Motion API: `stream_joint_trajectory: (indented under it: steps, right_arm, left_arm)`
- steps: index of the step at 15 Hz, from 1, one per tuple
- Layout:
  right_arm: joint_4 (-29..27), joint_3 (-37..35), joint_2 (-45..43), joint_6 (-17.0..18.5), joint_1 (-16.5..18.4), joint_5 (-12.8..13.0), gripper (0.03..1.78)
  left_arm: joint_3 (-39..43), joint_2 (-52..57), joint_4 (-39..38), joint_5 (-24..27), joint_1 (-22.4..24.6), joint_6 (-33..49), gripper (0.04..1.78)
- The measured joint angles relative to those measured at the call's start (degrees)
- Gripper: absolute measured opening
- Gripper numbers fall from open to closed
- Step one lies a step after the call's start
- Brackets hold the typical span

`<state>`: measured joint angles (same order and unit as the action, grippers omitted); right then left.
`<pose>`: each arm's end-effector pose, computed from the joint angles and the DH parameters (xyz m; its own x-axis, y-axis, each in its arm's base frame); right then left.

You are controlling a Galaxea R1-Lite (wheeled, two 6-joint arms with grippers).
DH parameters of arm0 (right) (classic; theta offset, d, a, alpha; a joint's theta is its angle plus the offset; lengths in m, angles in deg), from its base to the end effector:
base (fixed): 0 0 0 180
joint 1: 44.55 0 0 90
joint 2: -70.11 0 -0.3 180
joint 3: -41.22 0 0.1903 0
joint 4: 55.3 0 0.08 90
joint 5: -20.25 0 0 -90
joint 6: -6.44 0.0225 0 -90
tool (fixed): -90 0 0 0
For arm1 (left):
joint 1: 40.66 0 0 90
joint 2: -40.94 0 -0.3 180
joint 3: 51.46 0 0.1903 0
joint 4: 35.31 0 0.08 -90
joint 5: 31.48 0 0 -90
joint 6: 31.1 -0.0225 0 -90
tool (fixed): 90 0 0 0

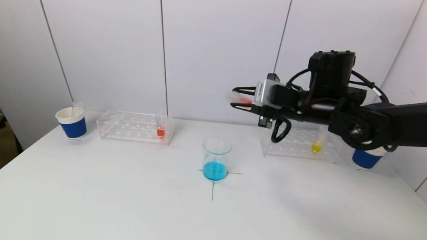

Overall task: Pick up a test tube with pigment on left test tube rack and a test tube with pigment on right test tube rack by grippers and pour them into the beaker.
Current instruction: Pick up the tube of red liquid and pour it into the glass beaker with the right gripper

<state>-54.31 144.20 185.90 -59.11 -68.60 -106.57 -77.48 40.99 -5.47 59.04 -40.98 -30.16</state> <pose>0.3708 0.1802 0.2078 0.4713 0.8666 -0.1640 -0.5270 0.1276 -0.8402 -0.0268 -0.0001 0.0766 0.9977 -0.0146 -0.0657 0.0136 0.9998 -0.0170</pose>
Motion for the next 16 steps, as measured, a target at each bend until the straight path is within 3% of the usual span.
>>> stream_joint_trajectory:
  steps: [2,16]
  right_arm:
    - [0.6,-0.9,0.7,-1.7,-0.1,-0.1,0.45]
    - [14.7,-3.1,7.5,-2.4,0.6,-3.1,0.45]
  left_arm:
    - [0.0,0.0,0.0,0.0,0.0,0.0,1.76]
    - [0.0,0.0,0.0,0.0,0.0,0.0,1.76]
